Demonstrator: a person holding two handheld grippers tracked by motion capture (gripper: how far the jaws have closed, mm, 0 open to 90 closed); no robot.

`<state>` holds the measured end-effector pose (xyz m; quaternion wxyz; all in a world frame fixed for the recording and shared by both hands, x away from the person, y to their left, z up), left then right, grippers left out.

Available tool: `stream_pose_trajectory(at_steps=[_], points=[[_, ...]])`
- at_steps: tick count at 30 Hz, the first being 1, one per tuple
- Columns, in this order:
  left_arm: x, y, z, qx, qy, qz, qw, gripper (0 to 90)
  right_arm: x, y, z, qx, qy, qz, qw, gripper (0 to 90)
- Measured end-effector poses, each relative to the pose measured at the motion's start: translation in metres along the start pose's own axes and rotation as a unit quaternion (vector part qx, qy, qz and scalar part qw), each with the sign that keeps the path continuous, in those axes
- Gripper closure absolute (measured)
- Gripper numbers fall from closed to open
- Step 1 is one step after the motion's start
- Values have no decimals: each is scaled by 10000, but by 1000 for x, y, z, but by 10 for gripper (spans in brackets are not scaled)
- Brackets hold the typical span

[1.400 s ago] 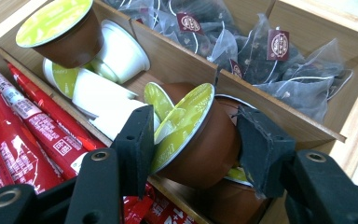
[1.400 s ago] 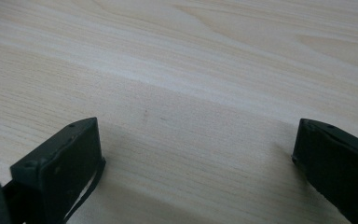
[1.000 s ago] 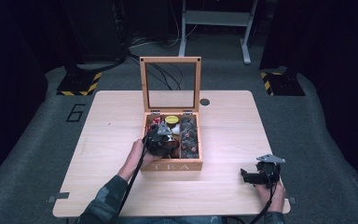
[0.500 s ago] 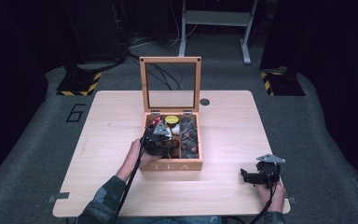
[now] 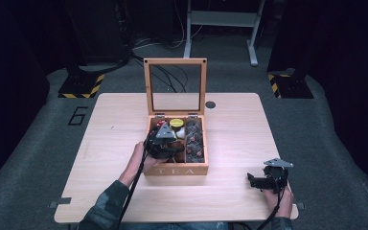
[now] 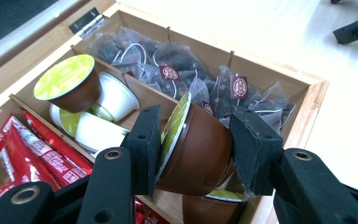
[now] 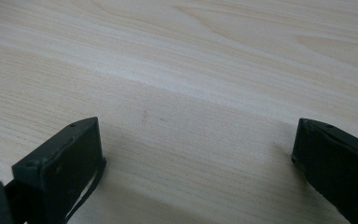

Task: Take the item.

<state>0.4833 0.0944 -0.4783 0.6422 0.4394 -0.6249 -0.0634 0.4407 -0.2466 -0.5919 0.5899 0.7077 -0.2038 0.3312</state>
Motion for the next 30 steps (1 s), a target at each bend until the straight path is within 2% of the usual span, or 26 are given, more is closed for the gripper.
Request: stream_pose_trajectory(at_steps=[5, 10, 14, 18, 21, 30], points=[[0, 9, -3, 42, 55, 96, 9999, 552, 1, 0, 0, -17, -69, 42, 10000, 12], [-2, 16, -8, 99, 83, 120, 9998, 554, 0, 0, 0, -10, -28, 20, 10000, 13], [-3, 21, -11, 168, 154, 225, 9995, 555, 0, 0, -1, 28, -47, 26, 10000, 14], [-4, 27, -13, 217, 254, 301, 9990, 556, 1, -1, 0, -41, -79, 46, 10000, 14], [-6, 31, -16, 234, 242, 288, 9990, 557, 0, 0, -1, 25, -35, 23, 10000, 14], [-9, 48, -28, 479, 336, 435, 9973, 559, 1, -1, 0, -38, -79, 47, 10000, 15]])
Point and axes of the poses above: each handheld gripper's, and its own axes: y roughly backward along the jaws, x roughly out of its top, z roughly to its right, the point moved 9 cm from there along -y, roughly forward along the jaws, and after that the axes turned 7 degrees about -y, right-handed, at the moved point
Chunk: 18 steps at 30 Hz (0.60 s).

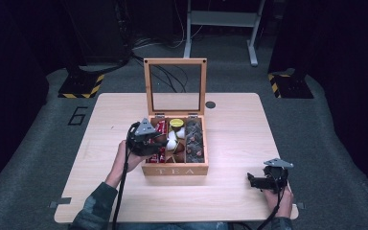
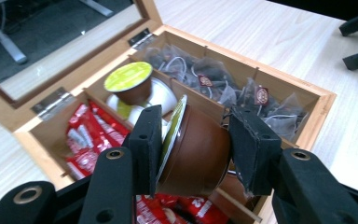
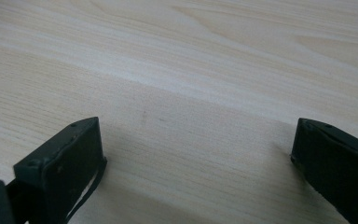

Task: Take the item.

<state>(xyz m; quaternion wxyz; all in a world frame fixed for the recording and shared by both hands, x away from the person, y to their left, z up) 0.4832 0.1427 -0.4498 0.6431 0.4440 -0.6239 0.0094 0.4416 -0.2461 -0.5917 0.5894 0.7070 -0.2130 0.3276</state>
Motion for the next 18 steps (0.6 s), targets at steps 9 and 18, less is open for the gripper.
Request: stream_pose_trajectory(at_steps=[9, 18], points=[[-5, 16, -15, 199, 95, 77, 9997, 560, 0, 0, 0, 31, 43, -19, 10000, 15], [-15, 30, -31, 436, 293, 140, 9985, 561, 0, 0, 0, 11, -6, 7, 10000, 17]])
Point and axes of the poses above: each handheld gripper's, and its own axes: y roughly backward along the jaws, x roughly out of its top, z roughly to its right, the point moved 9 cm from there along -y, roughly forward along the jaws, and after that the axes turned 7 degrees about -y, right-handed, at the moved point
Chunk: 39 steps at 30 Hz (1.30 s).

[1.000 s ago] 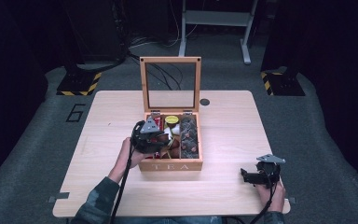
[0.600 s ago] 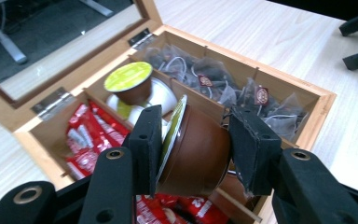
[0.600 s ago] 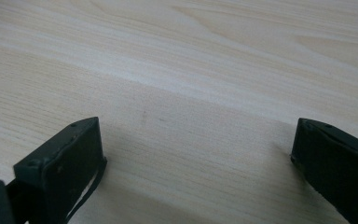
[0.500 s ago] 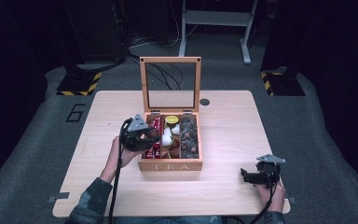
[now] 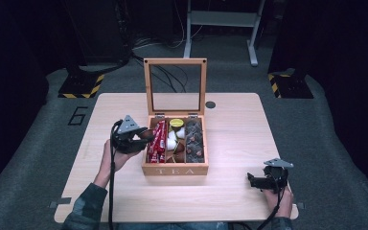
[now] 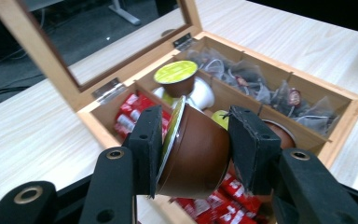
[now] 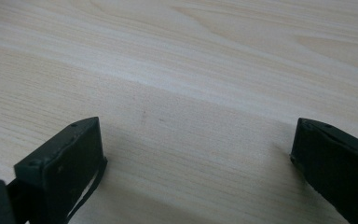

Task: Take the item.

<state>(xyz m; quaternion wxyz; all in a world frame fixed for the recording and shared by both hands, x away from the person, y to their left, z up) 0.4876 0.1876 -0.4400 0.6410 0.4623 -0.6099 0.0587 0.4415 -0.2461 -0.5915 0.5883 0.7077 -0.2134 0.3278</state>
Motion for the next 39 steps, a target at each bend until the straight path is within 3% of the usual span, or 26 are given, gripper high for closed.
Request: stream_pose_trajectory(at_steps=[10, 18, 20, 29, 30, 35, 37, 39], points=[[-13, 8, -20, 219, 152, -4, 9996, 562, 0, 0, 0, -15, 0, -12, 10000, 17], [-32, 11, -36, 435, 389, -37, 9983, 563, 0, 0, 0, -3, -5, 1, 10000, 18], [-41, 11, -43, 508, 540, -56, 9972, 563, 0, 0, 0, -4, -5, 2, 10000, 18], [-68, 10, -60, 705, 860, -171, 9936, 563, 0, 0, 0, -6, -8, 4, 10000, 18], [-74, 10, -64, 806, 957, -148, 9920, 563, 0, 0, 0, -9, -8, -5, 10000, 18], [-88, 5, -68, 843, 1102, -229, 9901, 562, 0, 0, 0, -6, -7, 3, 10000, 18], [-96, 3, -72, 834, 1304, -225, 9877, 562, 0, 0, 0, -7, -7, 4, 10000, 18], [-98, 3, -73, 820, 1364, -222, 9870, 563, 0, 0, 0, -6, -8, 4, 10000, 18]])
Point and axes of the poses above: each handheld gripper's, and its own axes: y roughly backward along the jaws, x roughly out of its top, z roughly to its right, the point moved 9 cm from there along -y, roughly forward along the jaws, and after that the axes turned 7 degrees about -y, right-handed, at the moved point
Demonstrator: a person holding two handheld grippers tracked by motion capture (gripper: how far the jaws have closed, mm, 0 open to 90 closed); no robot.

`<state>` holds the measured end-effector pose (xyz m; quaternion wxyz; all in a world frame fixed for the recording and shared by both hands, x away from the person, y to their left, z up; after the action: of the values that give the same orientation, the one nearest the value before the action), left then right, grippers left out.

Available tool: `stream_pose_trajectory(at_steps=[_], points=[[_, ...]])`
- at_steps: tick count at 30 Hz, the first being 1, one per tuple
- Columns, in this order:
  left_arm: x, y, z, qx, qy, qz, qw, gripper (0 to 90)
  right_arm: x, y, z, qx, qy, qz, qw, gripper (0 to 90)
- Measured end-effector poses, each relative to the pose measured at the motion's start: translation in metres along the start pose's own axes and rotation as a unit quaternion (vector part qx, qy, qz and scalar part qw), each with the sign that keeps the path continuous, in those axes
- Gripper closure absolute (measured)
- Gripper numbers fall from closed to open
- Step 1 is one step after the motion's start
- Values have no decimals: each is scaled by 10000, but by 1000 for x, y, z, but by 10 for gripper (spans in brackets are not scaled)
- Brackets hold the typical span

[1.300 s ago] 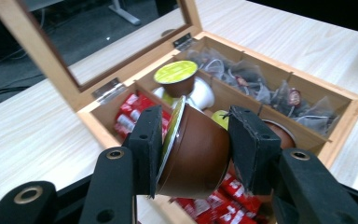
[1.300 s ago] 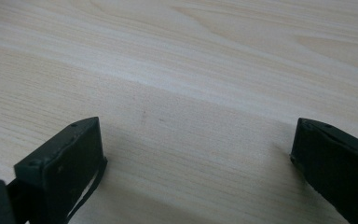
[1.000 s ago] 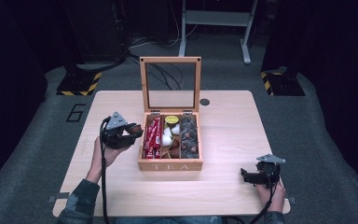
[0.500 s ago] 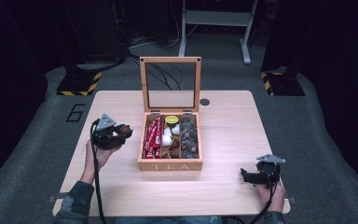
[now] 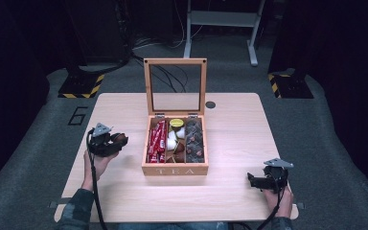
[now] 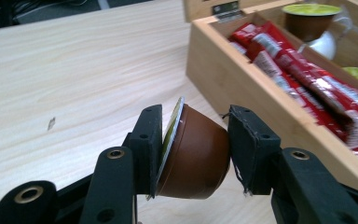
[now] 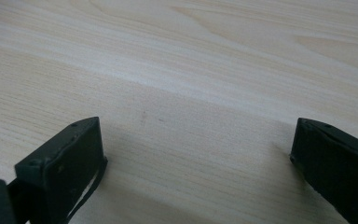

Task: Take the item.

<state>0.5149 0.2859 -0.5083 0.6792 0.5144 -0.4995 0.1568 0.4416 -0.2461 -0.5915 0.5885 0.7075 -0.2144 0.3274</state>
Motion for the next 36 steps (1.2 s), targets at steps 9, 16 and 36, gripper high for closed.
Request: stream_pose_trajectory(at_steps=[9, 16, 36], points=[[-13, -13, -15, 81, 441, -55, 9990, 562, 0, 0, 0, 12, 26, -18, 10000, 18], [-25, -24, -20, 78, 454, -334, 9984, 562, 0, 1, 0, 52, 46, -27, 10000, 18], [-41, -35, -24, 90, 655, -445, 9968, 537, 0, 0, 0, 21, 56, -26, 10000, 18]])
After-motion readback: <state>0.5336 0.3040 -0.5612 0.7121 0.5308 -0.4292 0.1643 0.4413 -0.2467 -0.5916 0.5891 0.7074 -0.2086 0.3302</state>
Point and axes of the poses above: each handheld gripper's, and its own axes: y roughly backward along the jaws, x roughly out of its top, z roughly to its right, the point moved 9 cm from there along -y, roughly forward along the jaws, and after that the axes turned 7 degrees about -y, right-handed, at the moved point
